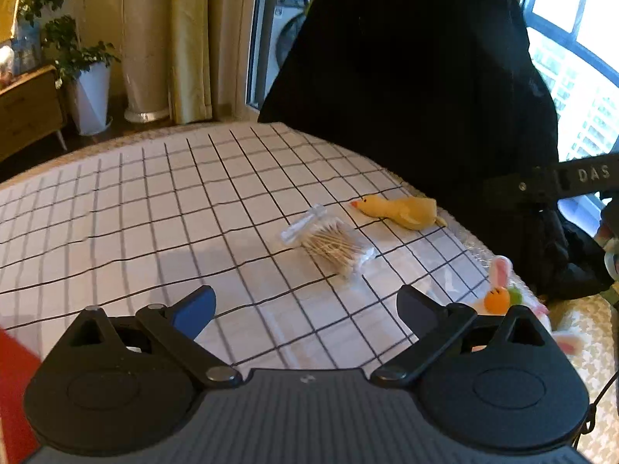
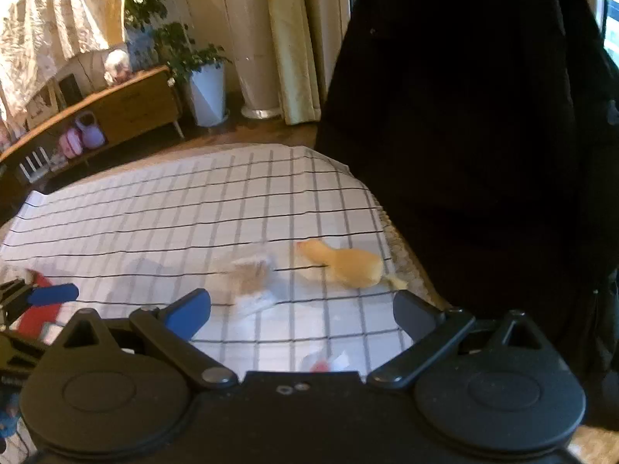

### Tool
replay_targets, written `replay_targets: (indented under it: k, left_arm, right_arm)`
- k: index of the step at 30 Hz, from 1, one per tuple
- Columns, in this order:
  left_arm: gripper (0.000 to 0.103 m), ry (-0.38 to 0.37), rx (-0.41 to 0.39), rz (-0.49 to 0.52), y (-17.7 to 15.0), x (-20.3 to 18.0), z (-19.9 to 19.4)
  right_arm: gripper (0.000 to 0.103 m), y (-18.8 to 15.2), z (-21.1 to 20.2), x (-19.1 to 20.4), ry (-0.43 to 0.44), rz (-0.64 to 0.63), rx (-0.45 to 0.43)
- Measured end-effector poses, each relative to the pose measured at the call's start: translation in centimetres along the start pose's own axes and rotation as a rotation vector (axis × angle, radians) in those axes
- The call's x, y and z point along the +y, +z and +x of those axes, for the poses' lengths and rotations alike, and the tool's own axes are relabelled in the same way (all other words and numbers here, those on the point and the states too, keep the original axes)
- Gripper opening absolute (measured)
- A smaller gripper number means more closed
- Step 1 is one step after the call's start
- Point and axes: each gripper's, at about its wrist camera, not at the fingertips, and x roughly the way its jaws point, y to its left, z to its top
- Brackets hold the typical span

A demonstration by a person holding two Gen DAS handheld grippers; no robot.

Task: Organize soft objects
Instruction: 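Move both open grippers from the tin toward the cotton swabs and yellow duck, then grasp the cotton swab bag with the left gripper while the right gripper grasps the yellow duck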

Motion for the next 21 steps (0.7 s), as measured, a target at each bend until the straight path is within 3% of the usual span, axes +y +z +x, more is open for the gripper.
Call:
replay_targets:
  k: [8,21]
  left_arm:
    - [0.101,0.001,0.033,-0.007,1.9,-1.9,5.6]
    - [0.101,0.005,0.085,-0.017,2.7,-2.7,12.5]
  right_arm:
    - [0.099,1.7,6.5,-2.6,-0.061,-0.008,0.119]
    - [0.094,1.7,13.2,-3.7,-0.086,0.03,0.188]
